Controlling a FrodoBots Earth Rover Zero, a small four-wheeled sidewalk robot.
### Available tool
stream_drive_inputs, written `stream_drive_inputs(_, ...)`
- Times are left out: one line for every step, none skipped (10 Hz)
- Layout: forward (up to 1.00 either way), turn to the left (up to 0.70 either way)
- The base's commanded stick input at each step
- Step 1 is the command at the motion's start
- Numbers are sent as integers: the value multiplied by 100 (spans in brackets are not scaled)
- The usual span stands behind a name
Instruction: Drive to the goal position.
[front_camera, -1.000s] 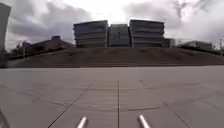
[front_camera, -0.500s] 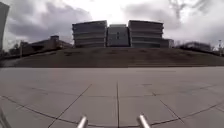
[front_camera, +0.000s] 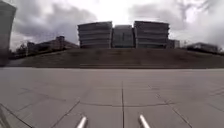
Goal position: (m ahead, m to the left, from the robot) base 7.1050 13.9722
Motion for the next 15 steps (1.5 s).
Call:
stream_drive_inputs(70,35)
stream_drive_inputs(70,35)
stream_drive_inputs(70,35)
stream_drive_inputs(70,35)
stream_drive_inputs(70,35)
stream_drive_inputs(70,35)
stream_drive_inputs(70,35)
stream_drive_inputs(70,35)
stream_drive_inputs(70,35)
stream_drive_inputs(70,35)
stream_drive_inputs(70,35)
stream_drive_inputs(70,35)
stream_drive_inputs(70,35)
stream_drive_inputs(70,35)
stream_drive_inputs(70,35)
